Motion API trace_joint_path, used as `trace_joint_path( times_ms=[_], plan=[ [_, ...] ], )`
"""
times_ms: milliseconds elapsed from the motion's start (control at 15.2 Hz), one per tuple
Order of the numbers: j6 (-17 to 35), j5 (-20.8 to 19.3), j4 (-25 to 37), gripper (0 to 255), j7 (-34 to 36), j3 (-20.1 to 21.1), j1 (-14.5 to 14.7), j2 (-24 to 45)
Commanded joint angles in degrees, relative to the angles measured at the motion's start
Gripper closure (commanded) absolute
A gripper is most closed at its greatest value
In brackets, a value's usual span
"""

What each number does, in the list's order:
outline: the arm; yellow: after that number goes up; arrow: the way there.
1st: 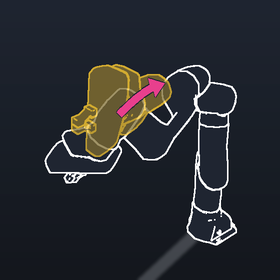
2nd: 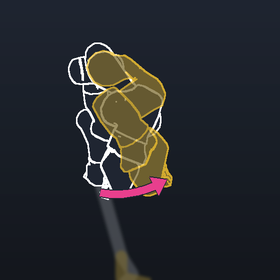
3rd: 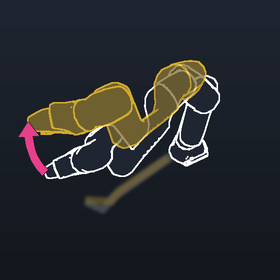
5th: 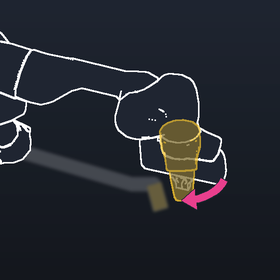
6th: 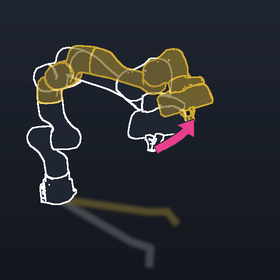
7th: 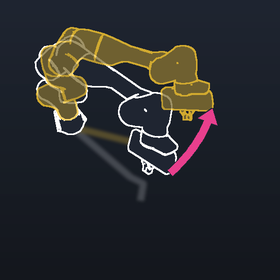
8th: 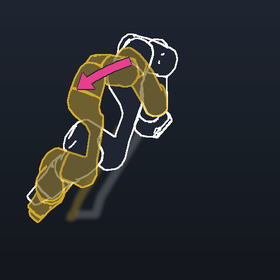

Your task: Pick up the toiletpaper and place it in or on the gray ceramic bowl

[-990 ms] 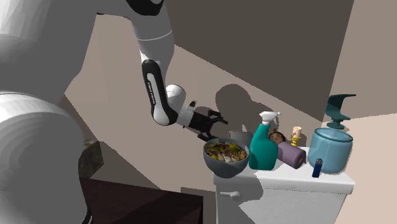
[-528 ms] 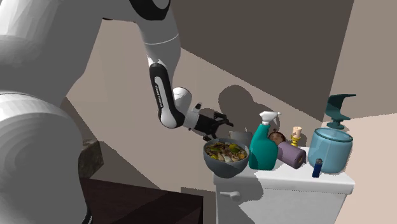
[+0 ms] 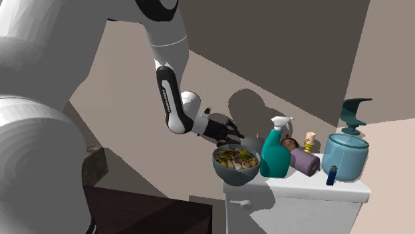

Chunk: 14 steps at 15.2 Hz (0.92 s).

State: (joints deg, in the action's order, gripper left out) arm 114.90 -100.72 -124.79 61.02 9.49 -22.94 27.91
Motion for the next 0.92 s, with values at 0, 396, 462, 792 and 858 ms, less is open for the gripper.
trace_joint_path(
  times_ms=[0,396,462,792,858],
  plan=[
    [0.0,0.0,0.0,255,0.0,0.0,0.0,0.0],
    [0.0,0.0,0.0,255,0.0,0.0,0.0,0.0],
    [0.1,0.3,-0.3,255,-0.5,0.1,-0.1,-0.7],
    [0.8,1.8,-1.5,255,-3.1,0.4,-0.5,-4.4],
    [1.0,2.1,-1.7,255,-3.7,0.4,-0.5,-5.1]
  ],
)
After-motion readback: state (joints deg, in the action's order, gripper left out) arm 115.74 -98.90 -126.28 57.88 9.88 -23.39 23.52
